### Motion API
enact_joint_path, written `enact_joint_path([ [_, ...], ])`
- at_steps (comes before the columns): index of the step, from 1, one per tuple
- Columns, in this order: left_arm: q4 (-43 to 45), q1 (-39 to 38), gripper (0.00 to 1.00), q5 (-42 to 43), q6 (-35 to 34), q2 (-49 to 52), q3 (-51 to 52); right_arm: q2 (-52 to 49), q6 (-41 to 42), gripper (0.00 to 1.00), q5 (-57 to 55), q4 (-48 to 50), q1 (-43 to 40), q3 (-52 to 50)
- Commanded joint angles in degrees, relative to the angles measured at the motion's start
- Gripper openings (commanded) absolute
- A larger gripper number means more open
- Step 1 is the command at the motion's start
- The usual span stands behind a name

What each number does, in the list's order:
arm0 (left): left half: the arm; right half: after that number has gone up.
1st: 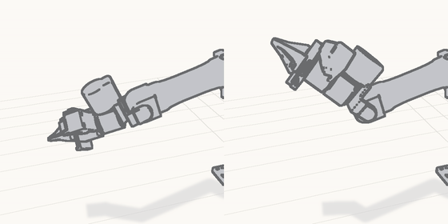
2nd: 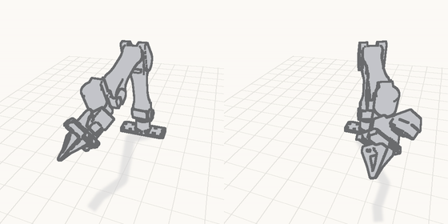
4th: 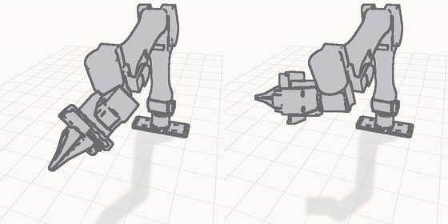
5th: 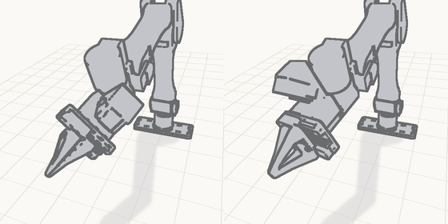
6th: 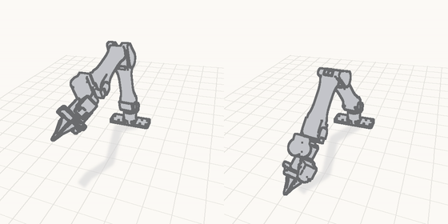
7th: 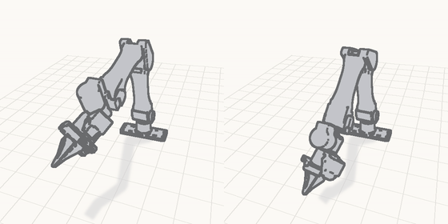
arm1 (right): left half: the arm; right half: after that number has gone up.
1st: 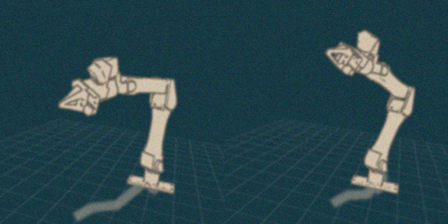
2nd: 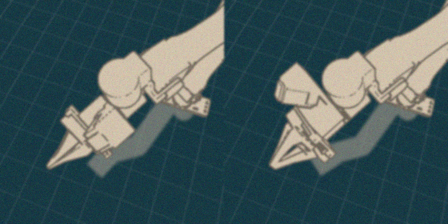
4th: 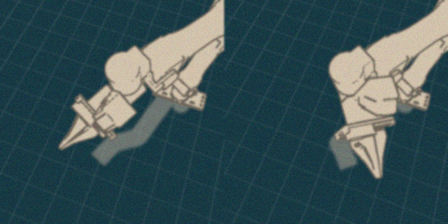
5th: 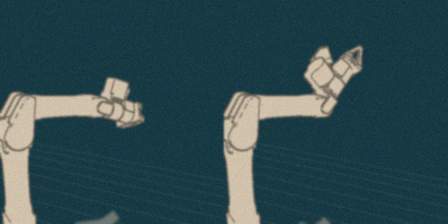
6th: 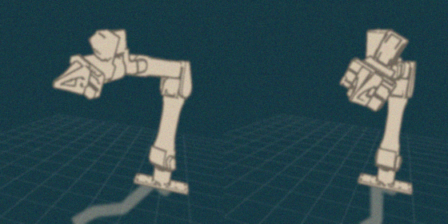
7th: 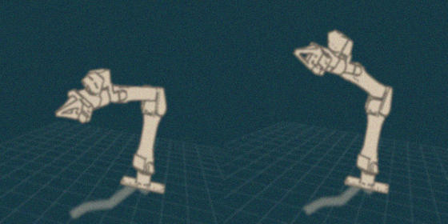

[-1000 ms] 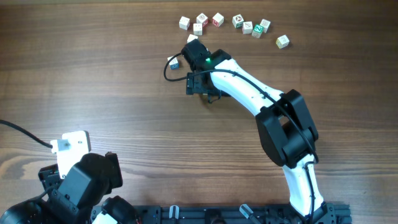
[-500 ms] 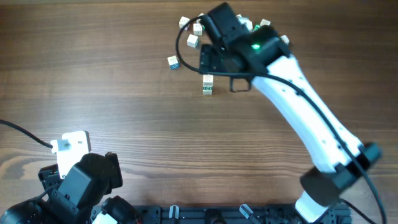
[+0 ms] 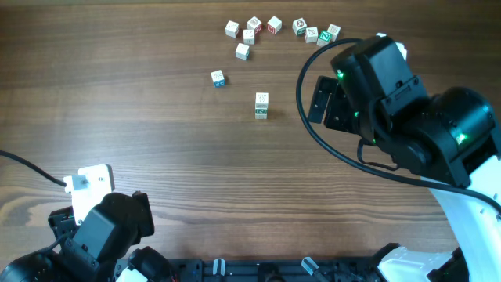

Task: Form a tower

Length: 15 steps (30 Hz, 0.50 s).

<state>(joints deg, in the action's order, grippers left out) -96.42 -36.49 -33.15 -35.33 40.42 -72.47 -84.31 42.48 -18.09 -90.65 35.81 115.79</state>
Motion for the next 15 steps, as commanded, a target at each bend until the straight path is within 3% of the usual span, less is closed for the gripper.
enact_joint_path([
  [1, 0.04, 0.00, 1.00, -0.59, -1.16, -0.20, 0.15, -0.61, 1.05, 1.00, -1.16, 0.02, -0.26, 0.72],
  [8, 0.04, 0.00, 1.00, -0.59, -1.16, -0.20, 0.15, -0.52, 0.63, 0.99, -1.29, -0.17, -0.17, 0.52],
  [12, 0.04, 0.00, 1.00, -0.59, -1.16, -0.20, 0.15, 0.87, -2.32, 1.00, -7.43, 2.47, -0.44, 0.52],
  [15, 0.04, 0.00, 1.00, -0.59, -1.16, -0.20, 0.15, 3.63, -10.86, 1.00, -8.22, 8.28, -1.14, 0.52],
])
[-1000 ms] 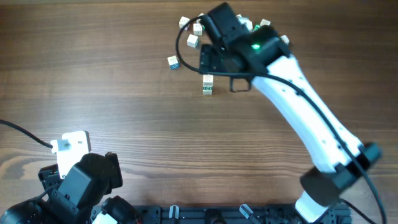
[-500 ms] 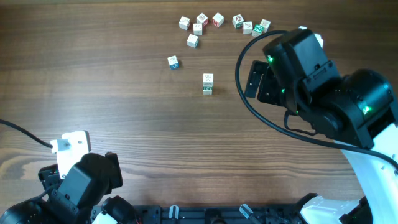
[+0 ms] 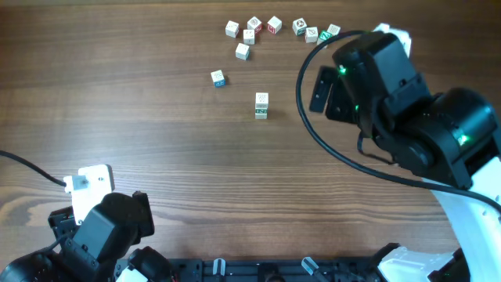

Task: Form a tower

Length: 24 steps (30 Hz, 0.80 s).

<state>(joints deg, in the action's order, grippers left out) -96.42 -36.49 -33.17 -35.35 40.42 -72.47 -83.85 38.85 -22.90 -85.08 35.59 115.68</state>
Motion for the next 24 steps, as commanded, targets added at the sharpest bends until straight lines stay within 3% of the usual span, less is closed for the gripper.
enact_joint_path([
  [1, 0.04, 0.00, 1.00, -0.57, -1.14, -0.20, 0.15, 4.70, -10.80, 1.00, -3.17, 4.96, -1.90, 0.61],
  [8, 0.04, 0.00, 1.00, -0.57, -1.14, -0.20, 0.15, 15.41, -16.68, 1.00, -0.44, 12.76, -9.73, -5.31],
  [15, 0.04, 0.00, 1.00, -0.57, -1.14, -0.20, 0.15, 37.59, -28.35, 1.00, 12.26, 35.87, -17.64, -36.44],
  [24, 0.04, 0.00, 1.00, -0.57, -1.14, -0.20, 0.15, 66.64, -28.85, 1.00, 20.00, 52.76, -27.04, -66.79],
])
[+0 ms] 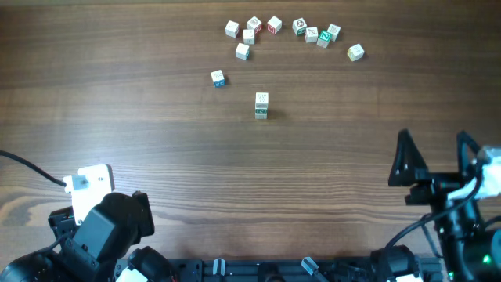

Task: Form a tower

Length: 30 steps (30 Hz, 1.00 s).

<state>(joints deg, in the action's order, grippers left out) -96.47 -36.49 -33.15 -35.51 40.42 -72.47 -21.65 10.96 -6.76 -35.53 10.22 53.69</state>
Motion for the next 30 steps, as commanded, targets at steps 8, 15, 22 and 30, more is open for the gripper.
enact_joint_path([
  [8, 0.09, 0.00, 1.00, -0.59, -0.98, -0.20, 0.15, 21.22, -0.94, 1.00, 5.62, 23.91, -2.12, -27.89],
  [15, 0.09, 0.00, 1.00, -0.59, -0.98, -0.20, 0.15, 21.44, 0.28, 1.00, 9.46, 29.90, -10.01, -40.04],
  [22, 0.09, 0.00, 1.00, -0.59, -0.98, -0.20, 0.15, 21.46, 4.24, 1.00, 9.44, 35.47, -14.67, -51.80],
  [30, 0.09, 0.00, 1.00, -0.59, -0.98, -0.20, 0.15, 21.49, 1.16, 0.99, 9.07, 35.63, -14.80, -53.40],
])
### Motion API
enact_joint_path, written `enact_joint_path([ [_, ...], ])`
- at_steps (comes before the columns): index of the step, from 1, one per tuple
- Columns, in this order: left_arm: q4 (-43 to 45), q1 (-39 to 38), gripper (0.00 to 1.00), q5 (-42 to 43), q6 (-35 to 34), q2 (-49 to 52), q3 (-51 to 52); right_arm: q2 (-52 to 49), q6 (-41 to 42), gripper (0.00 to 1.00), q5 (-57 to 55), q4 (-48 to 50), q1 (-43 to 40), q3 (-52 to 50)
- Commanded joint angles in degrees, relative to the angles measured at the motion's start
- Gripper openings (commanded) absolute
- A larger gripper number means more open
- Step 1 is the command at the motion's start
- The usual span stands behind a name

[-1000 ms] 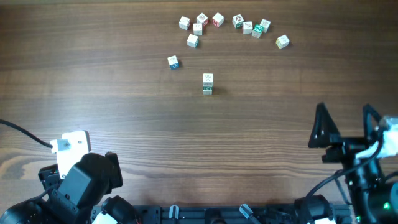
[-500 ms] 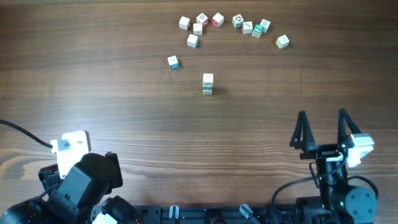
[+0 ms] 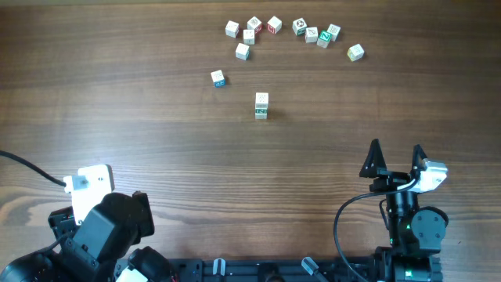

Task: Form a tower

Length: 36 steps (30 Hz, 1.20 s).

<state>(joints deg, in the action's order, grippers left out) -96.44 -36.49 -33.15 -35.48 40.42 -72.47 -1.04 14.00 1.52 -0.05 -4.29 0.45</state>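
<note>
A short stack of two white blocks stands mid-table, the lower one marked green. Several loose lettered blocks lie behind it: a row at the back, a group at the back right, one with a blue face and one off to the right. My right gripper is open and empty near the front right edge, far from every block. My left arm is folded at the front left corner, with its fingers hidden.
The wooden table has bare surface between the blocks and both arms. Cables run off the left arm and loop beside the right arm's base.
The right arm has drawn in toward its base at the front edge, and its open fingers now appear smaller and further left. Blocks and left arm are unchanged.
The right arm first hung over the back right of the table, beside the loose blocks, covering the rightmost one. Then it was back at the front right with fingers open and that block showing. The two-block stack stayed the same throughout.
</note>
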Motion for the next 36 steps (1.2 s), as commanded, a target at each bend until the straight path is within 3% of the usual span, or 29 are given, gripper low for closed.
enact_joint_path([
  [1, 0.07, 0.00, 1.00, -0.59, -1.01, -0.20, 0.15, 0.87, -2.97, 1.00, 0.83, 0.15, -0.28, -0.15],
  [36, 0.07, 0.00, 1.00, -0.59, -1.01, -0.20, 0.15, 0.83, -3.48, 1.00, 0.98, 0.20, -0.28, -0.15],
])
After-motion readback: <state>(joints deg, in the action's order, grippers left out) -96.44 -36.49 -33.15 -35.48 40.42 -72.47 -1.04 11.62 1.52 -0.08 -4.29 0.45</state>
